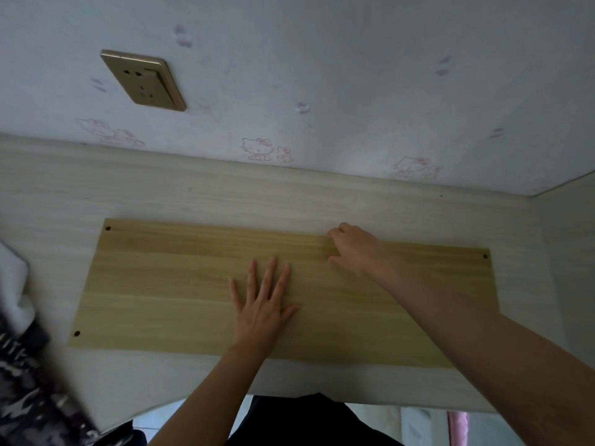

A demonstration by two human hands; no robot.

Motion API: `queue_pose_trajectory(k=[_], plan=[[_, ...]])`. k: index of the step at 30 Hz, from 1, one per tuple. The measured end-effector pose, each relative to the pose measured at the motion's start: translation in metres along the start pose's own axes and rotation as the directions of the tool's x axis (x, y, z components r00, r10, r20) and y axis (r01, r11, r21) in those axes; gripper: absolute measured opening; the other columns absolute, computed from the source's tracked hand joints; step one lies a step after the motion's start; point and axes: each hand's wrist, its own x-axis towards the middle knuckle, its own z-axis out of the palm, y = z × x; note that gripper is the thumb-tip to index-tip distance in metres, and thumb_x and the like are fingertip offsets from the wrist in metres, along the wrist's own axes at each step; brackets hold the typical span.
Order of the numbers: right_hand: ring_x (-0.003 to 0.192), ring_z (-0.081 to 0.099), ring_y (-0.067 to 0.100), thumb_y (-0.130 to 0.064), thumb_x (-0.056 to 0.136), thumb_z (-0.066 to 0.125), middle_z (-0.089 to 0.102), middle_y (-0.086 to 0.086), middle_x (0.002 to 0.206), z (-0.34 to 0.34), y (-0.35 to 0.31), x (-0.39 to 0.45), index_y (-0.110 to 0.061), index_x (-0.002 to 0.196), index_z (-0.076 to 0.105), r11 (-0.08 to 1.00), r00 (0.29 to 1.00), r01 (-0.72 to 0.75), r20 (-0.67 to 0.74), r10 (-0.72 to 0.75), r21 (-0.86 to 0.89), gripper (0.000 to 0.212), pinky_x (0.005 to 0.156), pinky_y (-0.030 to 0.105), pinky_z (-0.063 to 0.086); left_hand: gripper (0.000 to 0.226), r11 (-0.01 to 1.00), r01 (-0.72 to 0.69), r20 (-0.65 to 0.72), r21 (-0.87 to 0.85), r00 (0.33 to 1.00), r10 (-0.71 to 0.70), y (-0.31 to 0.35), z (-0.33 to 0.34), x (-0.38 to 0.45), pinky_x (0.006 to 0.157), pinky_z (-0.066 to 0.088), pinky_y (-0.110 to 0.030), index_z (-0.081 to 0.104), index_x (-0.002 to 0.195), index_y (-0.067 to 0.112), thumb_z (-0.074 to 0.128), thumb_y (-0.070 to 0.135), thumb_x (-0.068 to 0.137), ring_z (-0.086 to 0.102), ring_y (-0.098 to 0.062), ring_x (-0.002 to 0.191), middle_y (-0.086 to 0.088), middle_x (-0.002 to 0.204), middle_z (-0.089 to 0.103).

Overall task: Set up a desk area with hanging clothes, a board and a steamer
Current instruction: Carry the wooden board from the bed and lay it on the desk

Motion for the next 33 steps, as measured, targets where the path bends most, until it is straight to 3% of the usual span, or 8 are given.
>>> queue_pose_trajectory(k=[4, 6, 9, 15, 20, 26, 33], plan=[[0.108, 0.051, 0.024, -0.013, 0.092, 0.047, 0.052, 0.004, 0.116, -0.006, -0.004, -0.005, -0.012, 0.115, 0.061, 0.993, 0.989, -0.005, -0.149, 0.023, 0.121, 0.027, 0.085, 0.038, 0.050, 0.076, 1.000, 0.001, 0.013, 0.003, 1.000, -0.001, -0.001, 0.001, -0.002, 0.105, 0.022, -0.070, 0.025, 0.150, 0.032, 0.024, 0.069, 0.083, 0.019, -0.036, 0.144, 0.002, 0.158, 0.022], [0.113, 0.047, 0.020, -0.018, 0.093, 0.049, 0.051, 0.001, 0.122, -0.010, -0.007, -0.010, -0.016, 0.121, 0.058, 0.985, 0.981, 0.021, -0.192, 0.013, 0.173, 0.030, 0.085, 0.035, 0.047, 0.077, 1.000, 0.006, 0.019, 0.002, 1.000, -0.006, -0.001, 0.003, -0.001, 0.110, 0.013, -0.067, 0.012, 0.151, 0.036, 0.024, 0.071, 0.084, 0.004, -0.034, 0.147, 0.005, 0.160, 0.008], [0.117, 0.045, 0.021, -0.022, 0.095, 0.050, 0.050, 0.003, 0.126, -0.002, -0.010, -0.025, -0.014, 0.121, 0.057, 0.991, 0.990, 0.014, -0.138, 0.004, 0.130, 0.029, 0.091, 0.035, 0.044, 0.078, 1.000, 0.014, 0.028, -0.013, 1.000, -0.013, -0.005, 0.008, 0.001, 0.114, 0.000, -0.061, -0.008, 0.148, 0.041, 0.030, 0.070, 0.086, -0.019, -0.029, 0.144, 0.010, 0.159, -0.012], [0.140, 0.027, 0.026, -0.030, 0.097, 0.045, 0.028, 0.005, 0.153, 0.045, 0.002, -0.073, -0.017, 0.144, 0.037, 0.986, 0.988, -0.105, -0.098, 0.117, 0.127, 0.050, 0.113, 0.039, 0.030, 0.080, 1.000, 0.016, 0.041, -0.015, 0.999, -0.015, -0.009, 0.003, 0.003, 0.115, 0.008, -0.053, -0.004, 0.148, 0.045, 0.041, 0.066, 0.086, -0.008, -0.028, 0.148, 0.010, 0.161, -0.008], [0.146, 0.011, 0.030, -0.039, 0.098, 0.039, 0.012, 0.005, 0.160, 0.080, 0.007, -0.114, -0.026, 0.153, 0.016, 0.975, 0.976, -0.191, -0.085, 0.201, 0.110, 0.061, 0.118, 0.041, 0.019, 0.080, 0.998, 0.070, 0.047, 0.000, 0.996, -0.070, -0.017, -0.004, -0.001, 0.116, 0.009, -0.048, -0.003, 0.150, 0.042, 0.043, 0.063, 0.087, -0.008, -0.031, 0.148, 0.007, 0.161, -0.009], [0.147, -0.003, 0.033, -0.050, 0.097, 0.034, -0.005, -0.003, 0.162, 0.101, -0.001, -0.132, -0.041, 0.151, 0.002, 0.972, 0.976, -0.216, -0.023, 0.219, 0.087, 0.063, 0.116, 0.051, 0.012, 0.080, 0.984, 0.168, 0.089, -0.066, 0.983, -0.162, -0.044, -0.008, -0.027, 0.114, 0.012, -0.058, -0.006, 0.148, 0.047, 0.043, 0.065, 0.087, -0.012, -0.031, 0.147, 0.010, 0.160, -0.014], [0.145, -0.016, 0.038, -0.071, 0.087, 0.030, -0.015, -0.002, 0.161, 0.108, -0.013, -0.130, -0.050, 0.146, -0.008, 0.964, 0.969, -0.247, -0.002, 0.249, 0.099, 0.074, 0.113, 0.061, 0.002, 0.079, 0.986, 0.151, 0.105, -0.069, 0.984, -0.144, -0.081, -0.010, -0.059, 0.107, 0.016, -0.069, -0.013, 0.144, 0.051, 0.038, 0.068, 0.086, -0.013, -0.025, 0.147, 0.016, 0.158, -0.017]])
